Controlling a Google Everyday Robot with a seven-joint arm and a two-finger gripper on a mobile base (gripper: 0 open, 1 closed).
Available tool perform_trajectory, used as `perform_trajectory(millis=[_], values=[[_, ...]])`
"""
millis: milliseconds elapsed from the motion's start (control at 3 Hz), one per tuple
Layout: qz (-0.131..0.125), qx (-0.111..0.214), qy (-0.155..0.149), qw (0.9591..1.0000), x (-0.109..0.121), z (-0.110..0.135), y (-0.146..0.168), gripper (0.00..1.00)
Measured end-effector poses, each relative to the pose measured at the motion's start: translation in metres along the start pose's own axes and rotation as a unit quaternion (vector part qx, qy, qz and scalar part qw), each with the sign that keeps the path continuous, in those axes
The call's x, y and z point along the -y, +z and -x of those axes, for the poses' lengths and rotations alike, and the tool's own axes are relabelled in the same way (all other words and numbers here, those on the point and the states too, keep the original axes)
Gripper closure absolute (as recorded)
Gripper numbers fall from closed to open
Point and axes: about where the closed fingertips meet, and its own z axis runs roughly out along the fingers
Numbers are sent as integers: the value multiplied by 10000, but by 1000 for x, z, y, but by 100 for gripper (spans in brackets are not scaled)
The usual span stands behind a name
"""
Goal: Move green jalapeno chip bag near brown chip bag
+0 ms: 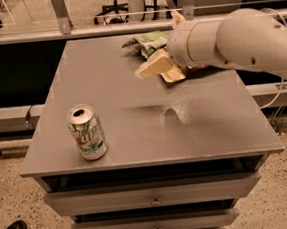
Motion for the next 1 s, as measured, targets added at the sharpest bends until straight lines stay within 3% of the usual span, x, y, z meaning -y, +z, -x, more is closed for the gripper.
perform_trajectory(millis=[333,667,1000], values=[[14,363,91,9993,-29,8,-29,0],[-67,561,-96,9984,-33,25,-49,0],[-115,490,-147,9986,-23,13,-47,0]])
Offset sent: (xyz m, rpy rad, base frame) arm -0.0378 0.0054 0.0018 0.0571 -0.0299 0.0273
